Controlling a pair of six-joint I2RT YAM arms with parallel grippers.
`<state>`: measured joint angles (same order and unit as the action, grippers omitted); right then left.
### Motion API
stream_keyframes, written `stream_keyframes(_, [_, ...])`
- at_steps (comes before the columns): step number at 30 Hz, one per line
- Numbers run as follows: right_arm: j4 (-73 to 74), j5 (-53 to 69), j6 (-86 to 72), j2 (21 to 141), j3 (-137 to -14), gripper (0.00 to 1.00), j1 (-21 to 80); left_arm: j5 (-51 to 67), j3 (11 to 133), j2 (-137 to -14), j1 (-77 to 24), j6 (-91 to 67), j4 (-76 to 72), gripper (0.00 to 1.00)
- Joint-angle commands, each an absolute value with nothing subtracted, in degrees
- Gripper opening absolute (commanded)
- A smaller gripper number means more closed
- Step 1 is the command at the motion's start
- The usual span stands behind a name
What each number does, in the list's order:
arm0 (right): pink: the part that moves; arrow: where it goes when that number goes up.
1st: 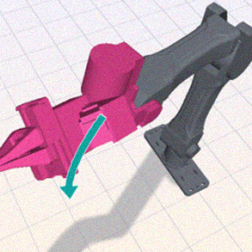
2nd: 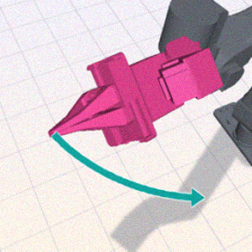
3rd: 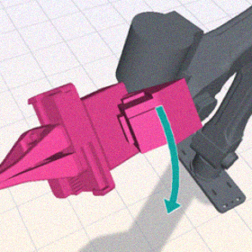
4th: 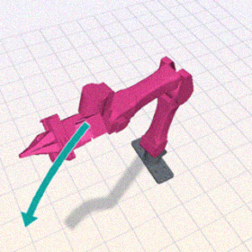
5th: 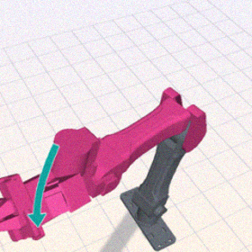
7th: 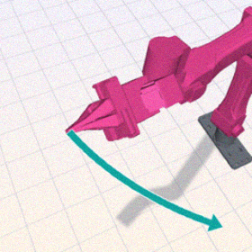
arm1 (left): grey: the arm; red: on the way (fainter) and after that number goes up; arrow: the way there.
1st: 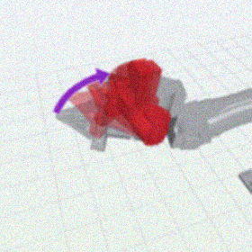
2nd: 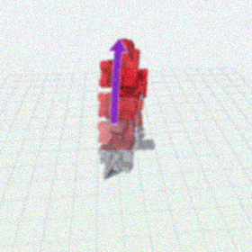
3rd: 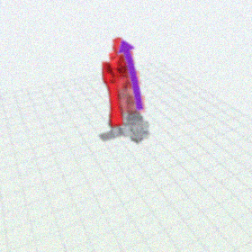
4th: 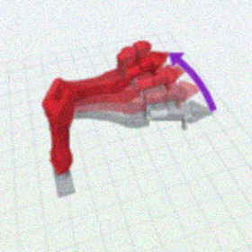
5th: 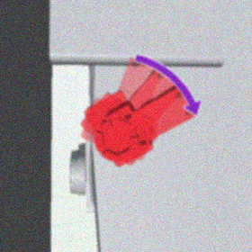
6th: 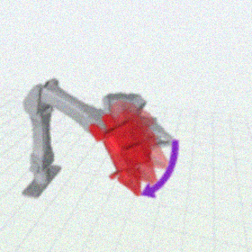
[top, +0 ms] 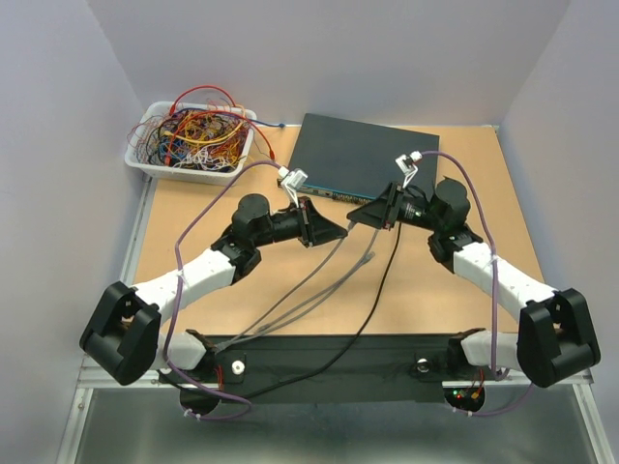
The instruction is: Insert the plug into the switch port
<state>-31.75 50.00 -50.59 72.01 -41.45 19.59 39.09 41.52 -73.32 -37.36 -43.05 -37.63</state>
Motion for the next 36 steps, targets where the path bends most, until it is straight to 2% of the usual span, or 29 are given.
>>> stream_keyframes(1, [-35.16,48.69,-49.04,68.82,-41.13,0.33,20.21,41.66,40.0,-71.01,-36.83,-46.58,-46.3,0.0])
stream_keyframes(4, [-35.24,48.69,-48.96,68.29,-40.96,0.27,20.39,41.57,38.85,-71.45,-36.48,-50.0,-49.3,0.0])
stream_keyframes(7, [-35.51,48.16,-49.04,67.68,-40.61,0.17,20.57,41.66,37.54,-72.51,-36.12,-53.61,-53.78,0.0])
stream_keyframes(8, [-35.59,47.99,-49.22,67.68,-40.52,0.09,20.57,41.75,37.44,-72.86,-36.04,-54.4,-55.79,0.0])
stream_keyframes(10, [-35.6,47.81,-49.57,67.76,-40.43,0.03,20.65,41.84,37.27,-74.09,-36.04,-56.41,-57.47,0.01])
stream_keyframes(11, [-35.51,47.55,-49.74,67.76,-40.43,0.01,20.65,41.75,37.35,-74.44,-36.04,-56.69,-58.0,0.07])
stream_keyframes(13, [-34.9,46.5,-50.36,68.2,-40.43,0.0,20.66,41.57,37.88,-75.06,-36.12,-56.43,-57.57,0.27])
stream_keyframes(15, [-31.3,44.31,-49.75,68.38,-41.31,0.01,20.65,38.87,40.41,-74.28,-36.04,-52.23,-50.22,0.48])
stream_keyframes(17, [-24.75,42.11,-47.39,68.47,-43.05,0.0,20.65,32.3,42.53,-72.87,-36.04,-44.87,-37.09,0.55])
stream_keyframes(20, [-15.51,36.67,-44.22,68.47,-45.26,0.0,20.66,22.37,46.75,-69.7,-36.04,-38.95,-22.83,0.56])
stream_keyframes(26, [-3.62,29.01,-43.5,71.1,-50.18,0.01,20.74,2.85,52.99,-64.34,-38.66,-28.49,-4.52,0.53])
stream_keyframes(29, [0.68,25.94,-42.81,73.64,-52.82,0.0,21.53,-11.82,54.67,-63.11,-44.72,-22.16,-0.1,0.53])
stream_keyframes(36, [5.45,24.52,-42.28,77.25,-57.04,0.0,23.99,-21.09,55.11,-66.26,-53.6,-17.23,1.15,0.48])
